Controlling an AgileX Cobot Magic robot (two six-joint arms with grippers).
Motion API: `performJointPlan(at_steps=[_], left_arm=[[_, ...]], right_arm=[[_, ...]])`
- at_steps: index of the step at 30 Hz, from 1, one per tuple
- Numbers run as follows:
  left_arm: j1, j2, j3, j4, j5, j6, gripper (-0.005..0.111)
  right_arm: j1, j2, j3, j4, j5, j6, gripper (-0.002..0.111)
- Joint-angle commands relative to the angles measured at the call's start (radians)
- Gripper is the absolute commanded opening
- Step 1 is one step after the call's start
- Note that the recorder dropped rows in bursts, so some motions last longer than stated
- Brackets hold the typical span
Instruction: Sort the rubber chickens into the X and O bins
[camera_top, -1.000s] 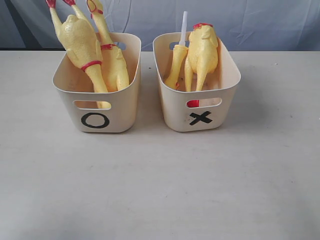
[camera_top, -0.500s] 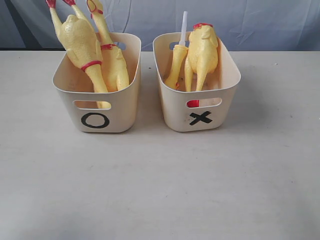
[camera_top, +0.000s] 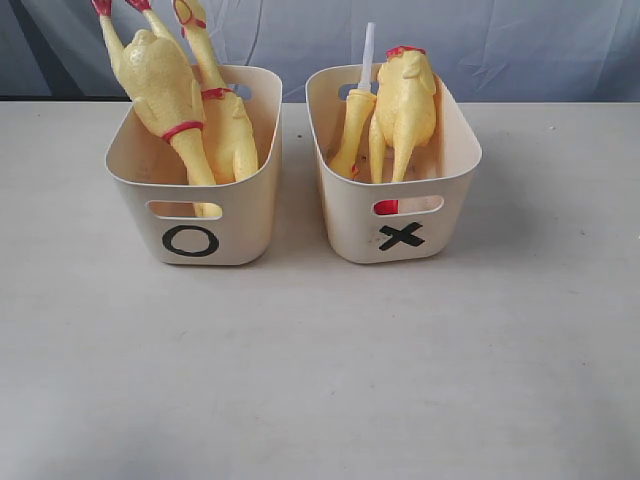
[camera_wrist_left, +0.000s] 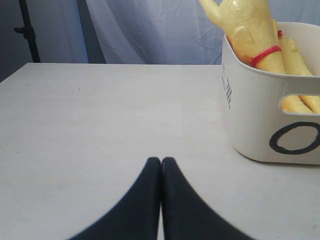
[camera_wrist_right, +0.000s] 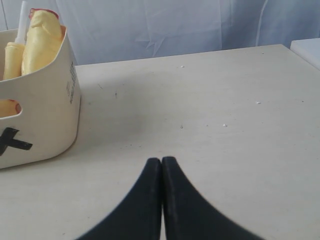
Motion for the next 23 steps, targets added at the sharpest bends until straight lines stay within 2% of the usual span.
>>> performJointPlan(at_steps=[1,23], left_arm=[[-0.011,-0.002,-0.009,0.002,-0.013,-0.002,0.000],[-0.011,-0.002,-0.009,0.002,-0.013,-0.002,0.000]], right_arm=[[0.004,-0.006,0.001,-0.003,-0.009,0.001,-0.001],[0.004,-0.006,0.001,0.011,-0.009,0.001,-0.001]])
